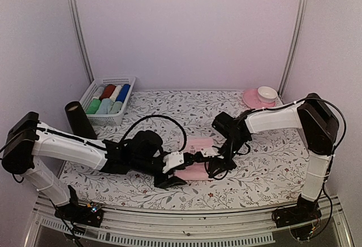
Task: Roll the towels
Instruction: Roll the towel at the center of the board.
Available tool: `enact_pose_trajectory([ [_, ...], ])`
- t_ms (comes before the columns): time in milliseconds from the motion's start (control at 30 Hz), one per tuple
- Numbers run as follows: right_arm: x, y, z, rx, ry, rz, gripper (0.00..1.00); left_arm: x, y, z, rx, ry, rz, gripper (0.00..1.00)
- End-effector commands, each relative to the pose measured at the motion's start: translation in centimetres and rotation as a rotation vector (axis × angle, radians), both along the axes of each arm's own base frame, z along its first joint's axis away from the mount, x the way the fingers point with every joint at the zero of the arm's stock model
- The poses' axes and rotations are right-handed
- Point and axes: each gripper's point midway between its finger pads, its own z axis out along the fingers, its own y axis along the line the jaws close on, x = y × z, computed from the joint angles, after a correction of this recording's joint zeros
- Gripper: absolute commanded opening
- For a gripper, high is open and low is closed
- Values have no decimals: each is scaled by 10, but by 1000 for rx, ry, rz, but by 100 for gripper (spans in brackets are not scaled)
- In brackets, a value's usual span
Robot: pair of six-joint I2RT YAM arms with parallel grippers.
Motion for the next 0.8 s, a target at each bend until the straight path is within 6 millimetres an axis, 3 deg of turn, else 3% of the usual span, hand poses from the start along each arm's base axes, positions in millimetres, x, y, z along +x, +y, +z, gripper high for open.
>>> enact_pose_trajectory([
  [0,-22,-7,-1,-29,248,-9,5,6,-3,10,-12,-228,17,56],
  [367,-9,-12,-13,-72,372,-83,5,3,-19,-35,125,-327,-23,53],
  [567,-9,-15,-19,-91,368,-83,5,14,-22,-31,111,-402,12,54],
  [767,-8,-15,-21,-100,366,-85,5,7,-28,-27,85,-439,-25,54],
])
